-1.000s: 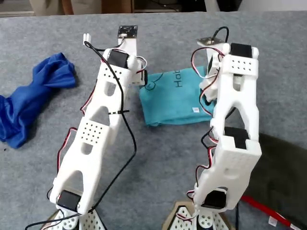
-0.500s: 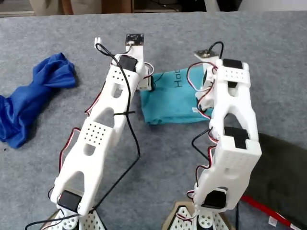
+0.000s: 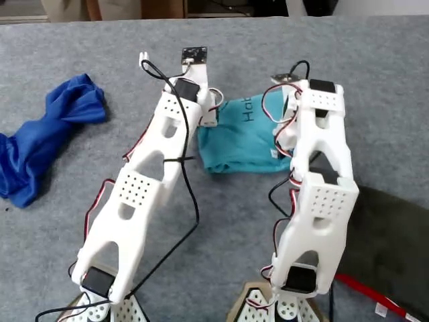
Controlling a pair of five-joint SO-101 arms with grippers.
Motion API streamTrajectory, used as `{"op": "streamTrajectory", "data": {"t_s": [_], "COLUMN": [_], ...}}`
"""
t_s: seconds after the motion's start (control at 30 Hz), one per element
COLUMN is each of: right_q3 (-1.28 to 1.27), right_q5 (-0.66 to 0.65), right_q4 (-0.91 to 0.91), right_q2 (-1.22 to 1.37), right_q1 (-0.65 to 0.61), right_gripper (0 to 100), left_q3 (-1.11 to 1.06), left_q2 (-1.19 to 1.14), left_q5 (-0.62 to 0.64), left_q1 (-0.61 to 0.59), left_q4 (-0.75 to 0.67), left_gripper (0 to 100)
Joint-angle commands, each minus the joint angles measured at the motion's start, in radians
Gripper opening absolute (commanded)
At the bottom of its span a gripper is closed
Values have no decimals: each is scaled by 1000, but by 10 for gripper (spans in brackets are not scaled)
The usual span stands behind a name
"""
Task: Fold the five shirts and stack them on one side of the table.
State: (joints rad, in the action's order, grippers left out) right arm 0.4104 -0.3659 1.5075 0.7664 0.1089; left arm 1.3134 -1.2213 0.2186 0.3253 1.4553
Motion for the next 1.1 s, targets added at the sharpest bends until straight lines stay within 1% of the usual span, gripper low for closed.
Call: {"op": "streamTrajectory", "data": {"t_s": [0.0,0.17,0.23,0.3,0.4,0.47,0.53,0.73,0.87,1.07], "right_q3": [79,171,209,255,321,349,364,328,240,90], "right_q5": [-12,-5,-5,-5,-5,-5,-5,-5,-15,-75], "right_q4": [68,97,126,163,219,249,270,275,275,275], "right_q2": [71,94,71,42,-5,-33,-61,-170,-282,-487], "right_q1": [4,10,10,10,10,10,12,61,120,223], "right_gripper": [10,4,4,4,4,4,4,4,4,4], "left_q3": [0,2,17,89,258,367,359,361,359,361], "left_q2": [31,42,44,44,44,44,65,193,268,318], "left_q5": [6,14,41,58,140,158,158,160,160,181], "left_q1": [11,17,11,3,2,15,43,97,129,199], "left_q4": [-3,2,5,37,127,180,193,210,210,209], "left_gripper": [20,19,19,18,18,18,18,18,18,18]}}
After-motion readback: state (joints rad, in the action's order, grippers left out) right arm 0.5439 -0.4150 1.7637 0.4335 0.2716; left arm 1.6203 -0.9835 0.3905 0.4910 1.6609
